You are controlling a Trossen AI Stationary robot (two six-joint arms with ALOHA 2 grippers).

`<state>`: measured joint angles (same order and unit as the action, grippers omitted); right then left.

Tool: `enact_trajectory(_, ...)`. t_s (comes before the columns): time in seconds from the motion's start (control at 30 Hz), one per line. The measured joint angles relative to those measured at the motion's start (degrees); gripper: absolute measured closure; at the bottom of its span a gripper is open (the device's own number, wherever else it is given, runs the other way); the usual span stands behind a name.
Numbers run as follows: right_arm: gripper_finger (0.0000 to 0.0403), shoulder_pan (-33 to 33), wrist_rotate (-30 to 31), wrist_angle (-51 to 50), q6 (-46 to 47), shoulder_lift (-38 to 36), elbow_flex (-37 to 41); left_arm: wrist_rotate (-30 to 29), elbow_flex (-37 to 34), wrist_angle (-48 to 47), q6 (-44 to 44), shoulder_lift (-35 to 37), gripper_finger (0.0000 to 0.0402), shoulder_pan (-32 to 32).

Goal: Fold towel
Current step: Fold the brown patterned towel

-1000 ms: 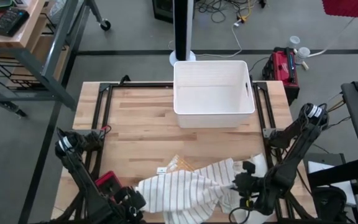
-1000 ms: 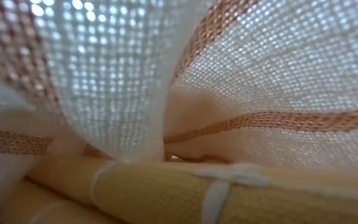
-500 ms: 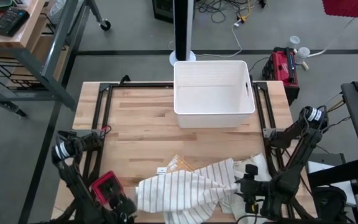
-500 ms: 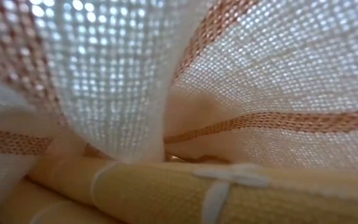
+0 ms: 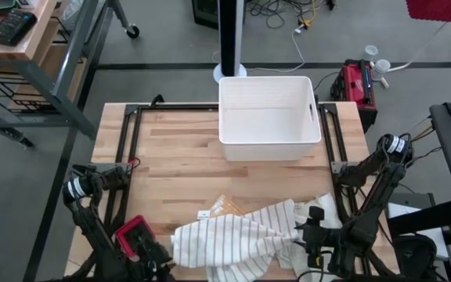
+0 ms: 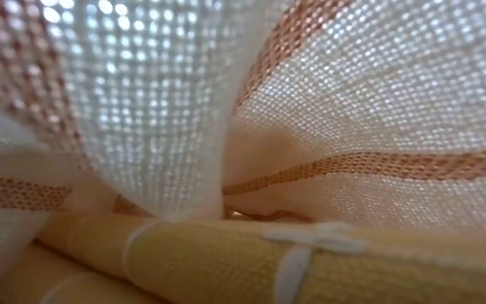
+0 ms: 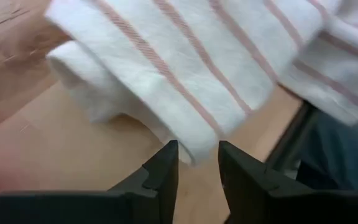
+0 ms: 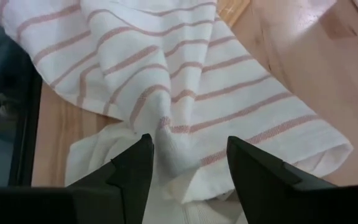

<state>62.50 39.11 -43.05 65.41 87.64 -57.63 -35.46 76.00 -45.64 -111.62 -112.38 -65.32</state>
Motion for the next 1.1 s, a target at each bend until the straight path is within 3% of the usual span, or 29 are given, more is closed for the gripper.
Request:
enact_trajectory(0.33, 0.0206, 0.0, 0.0, 0.1, 0.1, 0.2, 0.0, 3.3, -0.5, -0.6, -5.9, 1.0, 0.0278, 2.7)
enact_trajectory(0.67, 0.0208, 0.0, 0.0, 0.1, 3.4, 0.2, 0.0, 3.4, -0.4, 2.9, 0.9, 1.0, 0.0289, 3.4)
enact_trajectory(0.77, 0.0208, 0.0, -0.1, 0.1, 5.2, 0.2, 0.0, 3.0, -0.7, 8.7, 8.7, 1.0, 0.0313, 4.1)
enact_trajectory(0.9, 0.0208, 0.0, -3.3, 0.0, 8.9, 0.1, 0.0, 1.5, -1.1, 13.7, 16.2, 1.0, 0.0385, 6.2)
enact_trajectory(1.1, 0.0208, 0.8, -6.3, 0.1, 13.5, -0.1, 0.0, 1.3, -1.2, 13.7, 18.1, 1.0, 0.0397, 7.3)
